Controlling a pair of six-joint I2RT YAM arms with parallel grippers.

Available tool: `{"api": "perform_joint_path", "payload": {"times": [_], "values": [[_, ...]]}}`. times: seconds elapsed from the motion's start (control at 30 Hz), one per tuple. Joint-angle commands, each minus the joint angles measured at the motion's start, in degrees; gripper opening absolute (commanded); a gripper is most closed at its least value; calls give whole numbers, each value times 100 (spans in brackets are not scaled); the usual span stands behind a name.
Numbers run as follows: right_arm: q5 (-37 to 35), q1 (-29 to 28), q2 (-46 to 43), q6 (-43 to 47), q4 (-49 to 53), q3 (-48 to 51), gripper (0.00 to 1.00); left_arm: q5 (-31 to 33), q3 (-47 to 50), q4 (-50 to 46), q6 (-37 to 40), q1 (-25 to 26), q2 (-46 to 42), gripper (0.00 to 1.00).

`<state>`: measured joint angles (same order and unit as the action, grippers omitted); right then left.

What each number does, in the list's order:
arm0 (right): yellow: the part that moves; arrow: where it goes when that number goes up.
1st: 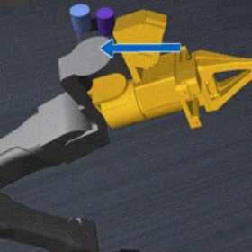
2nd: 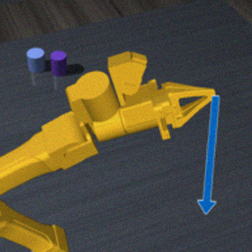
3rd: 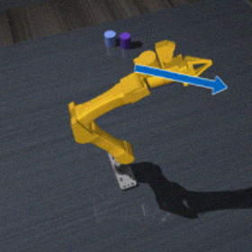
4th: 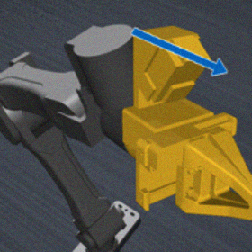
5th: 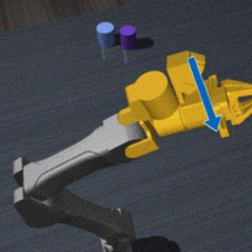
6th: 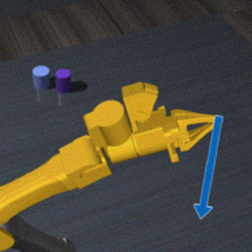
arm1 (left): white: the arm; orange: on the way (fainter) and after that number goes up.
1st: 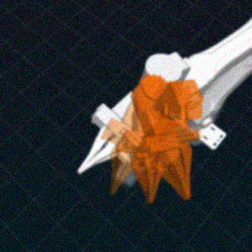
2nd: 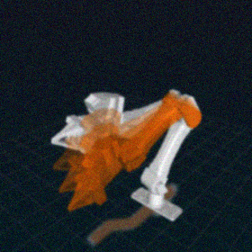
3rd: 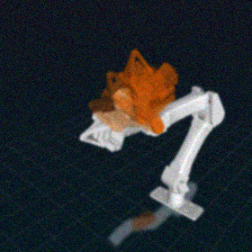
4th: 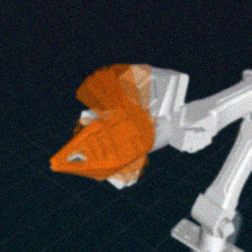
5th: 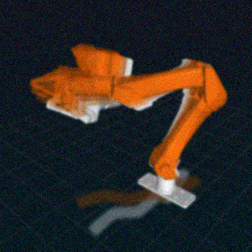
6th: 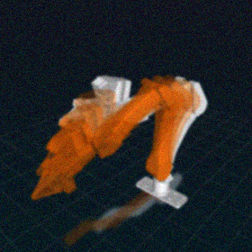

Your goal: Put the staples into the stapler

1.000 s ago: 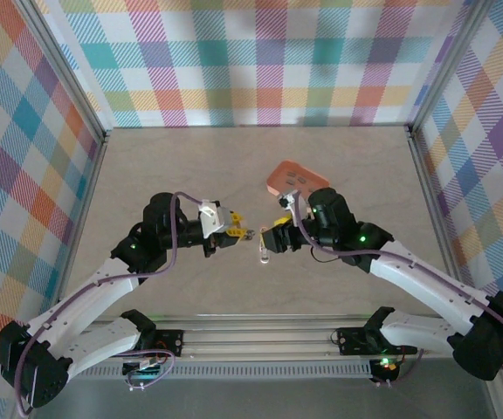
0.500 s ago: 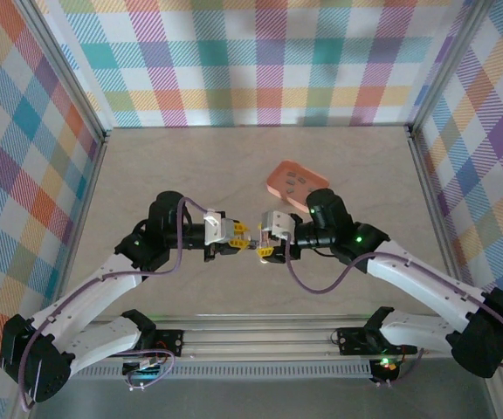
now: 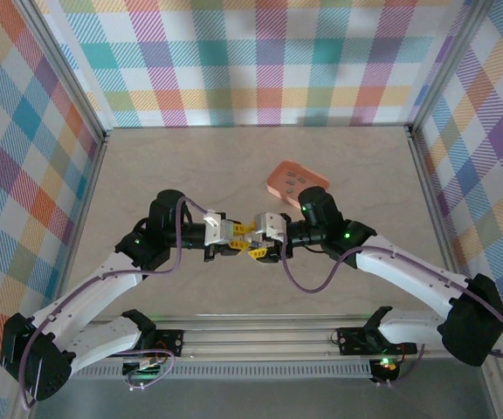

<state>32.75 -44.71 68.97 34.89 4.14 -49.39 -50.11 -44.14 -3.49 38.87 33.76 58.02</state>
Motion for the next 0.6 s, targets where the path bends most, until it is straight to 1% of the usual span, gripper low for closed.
{"api": "perform_joint_path", "payload": {"times": [0.0, 0.2, 0.47, 0.57], "values": [[501, -45, 80, -113, -326, 95, 57, -234, -219, 5, 105, 61, 47, 0], [604, -53, 161, -215, -369, 113, 52, -276, -251, 22, 95, 61, 78, 0], [631, -46, 242, -281, -405, 165, 50, -298, -286, 76, 42, 61, 71, 0], [619, -47, 254, -306, -461, 199, 45, -324, -297, 76, 36, 60, 69, 0]]}}
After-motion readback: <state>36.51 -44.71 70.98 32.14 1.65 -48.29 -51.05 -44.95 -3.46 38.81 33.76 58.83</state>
